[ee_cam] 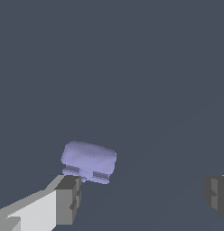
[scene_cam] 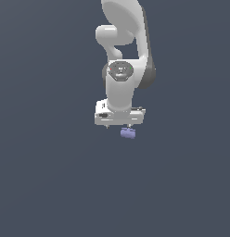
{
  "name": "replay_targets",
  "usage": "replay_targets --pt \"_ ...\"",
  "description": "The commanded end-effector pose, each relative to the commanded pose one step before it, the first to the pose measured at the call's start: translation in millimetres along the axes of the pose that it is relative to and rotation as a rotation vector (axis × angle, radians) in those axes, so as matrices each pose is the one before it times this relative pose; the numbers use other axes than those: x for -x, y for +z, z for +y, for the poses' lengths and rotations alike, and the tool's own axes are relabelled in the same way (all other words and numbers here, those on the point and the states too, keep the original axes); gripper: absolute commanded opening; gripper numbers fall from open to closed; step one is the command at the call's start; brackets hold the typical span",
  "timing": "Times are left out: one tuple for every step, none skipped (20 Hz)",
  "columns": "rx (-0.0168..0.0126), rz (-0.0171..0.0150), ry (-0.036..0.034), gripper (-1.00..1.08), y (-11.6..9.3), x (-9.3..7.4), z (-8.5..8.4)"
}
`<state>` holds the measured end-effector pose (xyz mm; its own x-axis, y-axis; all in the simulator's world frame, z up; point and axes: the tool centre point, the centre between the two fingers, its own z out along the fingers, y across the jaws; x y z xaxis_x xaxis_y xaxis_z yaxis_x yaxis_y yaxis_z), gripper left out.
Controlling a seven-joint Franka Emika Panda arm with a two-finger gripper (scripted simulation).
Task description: Pick up the object and move it to a goal position.
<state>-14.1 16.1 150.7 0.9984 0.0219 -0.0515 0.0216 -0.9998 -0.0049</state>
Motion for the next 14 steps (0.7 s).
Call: replay_targets --pt "-0.00003 0.00009 0.00005 1.00 -0.07 -0.04 0.30" --pt "0.00031 0.00055 -0.00310 1.00 0.03 -0.03 0.10" --pt "0.00026 0.00025 -0.00492 1.00 0.26 0.07 -0.09" --pt "0.00026 0.00010 -0.00672 1.00 0.43 0.14 -0.28" --pt "0.00029 0.00004 -0.00837 1.00 0.56 0.19 -0.38" --pt "0.00035 0.00009 -0.00990 1.00 0.65 0.22 -0.42" --pt "0.00045 0.00021 -0.01138 1.00 0.71 0.22 -0.44" --pt "0.00053 0.00032 -0.01283 1.00 0.77 0.23 -0.46" --pt "0.00061 0.00040 -0.01425 1.00 0.84 0.24 -0.49" --pt "0.00067 0.00045 -0.01570 1.00 0.92 0.26 -0.54" --pt "0.00071 0.00045 -0.01719 1.00 1.02 0.29 -0.62" --pt "0.00074 0.00045 -0.01873 1.00 1.11 0.31 -0.71" --pt "0.00078 0.00047 -0.02021 1.00 1.20 0.32 -0.78" --pt "0.00084 0.00052 -0.02174 1.00 1.28 0.33 -0.86"
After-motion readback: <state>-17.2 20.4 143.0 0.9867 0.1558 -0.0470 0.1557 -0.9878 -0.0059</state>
